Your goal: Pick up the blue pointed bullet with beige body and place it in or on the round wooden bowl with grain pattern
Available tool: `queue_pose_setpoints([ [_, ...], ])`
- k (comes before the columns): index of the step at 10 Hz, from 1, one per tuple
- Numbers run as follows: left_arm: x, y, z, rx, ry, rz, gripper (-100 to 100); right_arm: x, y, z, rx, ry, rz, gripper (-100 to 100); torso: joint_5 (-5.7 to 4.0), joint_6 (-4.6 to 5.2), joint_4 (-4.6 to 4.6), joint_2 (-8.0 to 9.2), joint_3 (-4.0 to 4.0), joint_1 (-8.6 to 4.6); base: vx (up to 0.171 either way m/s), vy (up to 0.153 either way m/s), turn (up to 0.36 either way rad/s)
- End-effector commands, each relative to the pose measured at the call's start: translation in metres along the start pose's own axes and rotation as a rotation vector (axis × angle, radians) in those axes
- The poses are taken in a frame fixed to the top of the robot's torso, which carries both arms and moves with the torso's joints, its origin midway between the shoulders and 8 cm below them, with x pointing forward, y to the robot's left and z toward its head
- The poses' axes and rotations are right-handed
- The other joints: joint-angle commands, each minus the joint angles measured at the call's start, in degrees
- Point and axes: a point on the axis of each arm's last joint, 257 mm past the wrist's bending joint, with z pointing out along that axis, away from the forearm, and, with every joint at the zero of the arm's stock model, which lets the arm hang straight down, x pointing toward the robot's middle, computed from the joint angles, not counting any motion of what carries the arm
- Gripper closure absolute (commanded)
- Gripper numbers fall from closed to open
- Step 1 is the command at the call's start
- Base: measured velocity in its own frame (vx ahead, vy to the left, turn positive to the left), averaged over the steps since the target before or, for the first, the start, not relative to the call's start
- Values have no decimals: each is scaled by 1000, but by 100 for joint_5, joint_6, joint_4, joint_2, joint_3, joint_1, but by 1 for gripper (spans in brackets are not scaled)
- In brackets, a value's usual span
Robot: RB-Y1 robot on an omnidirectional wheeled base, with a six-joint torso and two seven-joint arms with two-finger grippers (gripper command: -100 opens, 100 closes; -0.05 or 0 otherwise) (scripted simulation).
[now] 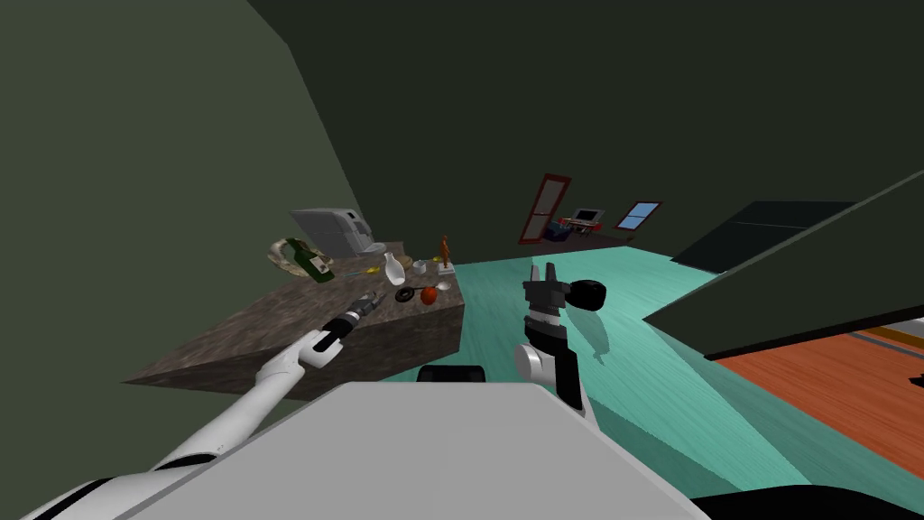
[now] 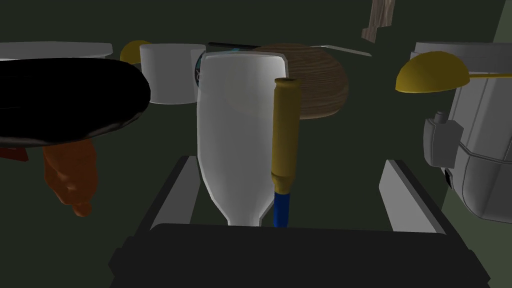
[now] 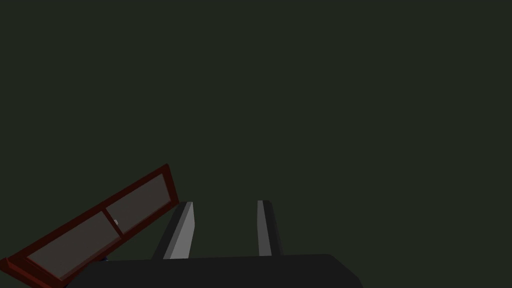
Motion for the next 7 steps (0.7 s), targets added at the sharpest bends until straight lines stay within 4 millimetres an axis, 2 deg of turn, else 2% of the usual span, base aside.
queue_pose_setpoints([
  [1,-14,4,12,3,-24,2,-100,0,0,0,0,0,0,0,0,0,0,0,0,0,-51,-15,-100],
  [2,-1,14,8,-18,3,-3,-100,0,0,0,0,0,0,0,-1,5,2,8,4,-5,-57,-20,-90],
  [3,-21,13,20,-5,-34,2,-100,0,0,0,0,0,0,0,-1,1,3,12,7,-6,-75,-30,-128],
  [4,-2,28,16,-38,4,-8,-100,0,0,0,0,0,0,0,-3,5,4,17,10,-10,-64,-26,-60],
  [5,-24,29,28,-27,-34,-4,-100,0,0,0,0,0,0,0,-2,-1,4,18,10,-9,-75,-32,-101],
  [7,-3,44,22,-62,8,-14,-100,0,0,0,0,0,0,0,-2,-1,4,16,10,-9,-41,-19,-23],
])
